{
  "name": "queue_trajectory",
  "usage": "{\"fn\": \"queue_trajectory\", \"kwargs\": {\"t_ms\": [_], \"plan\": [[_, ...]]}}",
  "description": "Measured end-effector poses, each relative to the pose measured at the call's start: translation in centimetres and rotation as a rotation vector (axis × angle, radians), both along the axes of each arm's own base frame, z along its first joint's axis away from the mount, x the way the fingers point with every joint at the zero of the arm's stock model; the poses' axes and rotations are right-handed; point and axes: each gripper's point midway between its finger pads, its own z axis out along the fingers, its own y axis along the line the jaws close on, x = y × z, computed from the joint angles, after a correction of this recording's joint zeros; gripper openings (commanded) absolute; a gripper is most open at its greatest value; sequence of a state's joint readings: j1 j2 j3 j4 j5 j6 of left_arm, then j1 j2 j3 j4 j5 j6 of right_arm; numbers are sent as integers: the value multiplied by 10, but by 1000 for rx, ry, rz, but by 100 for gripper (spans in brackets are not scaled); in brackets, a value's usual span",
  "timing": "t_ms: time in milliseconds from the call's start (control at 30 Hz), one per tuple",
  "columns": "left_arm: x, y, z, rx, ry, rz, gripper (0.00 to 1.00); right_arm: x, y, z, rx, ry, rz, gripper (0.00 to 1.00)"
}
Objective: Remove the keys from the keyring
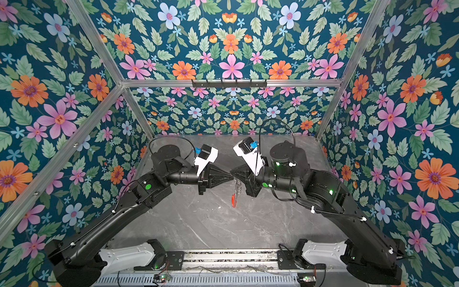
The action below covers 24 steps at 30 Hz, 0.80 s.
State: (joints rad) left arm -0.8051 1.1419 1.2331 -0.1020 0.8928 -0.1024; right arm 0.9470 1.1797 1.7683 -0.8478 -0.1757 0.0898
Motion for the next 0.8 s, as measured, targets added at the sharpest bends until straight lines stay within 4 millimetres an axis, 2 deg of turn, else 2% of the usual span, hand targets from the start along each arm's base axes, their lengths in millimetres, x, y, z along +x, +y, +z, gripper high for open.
{"fn": "queue_trajectory", "kwargs": {"t_ms": [100,233,300,500,633,800], "plan": [[-3,2,-1,-26,-12,-7,0,-2,6,5,4,3,32,0],[-4,2,-23,-1,49,-8,0,-5,19,29,77,-30,86,0],[-6,4,-23,-19,35,-11,0,-4,23,33,90,-36,97,0],[-12,10,-21,-72,8,-13,0,-2,31,33,89,-23,112,0],[-4,12,-16,-80,-1,47,0,-3,30,31,97,-17,108,0],[15,15,-13,-52,3,165,17,-1,27,28,103,-21,88,0]]}}
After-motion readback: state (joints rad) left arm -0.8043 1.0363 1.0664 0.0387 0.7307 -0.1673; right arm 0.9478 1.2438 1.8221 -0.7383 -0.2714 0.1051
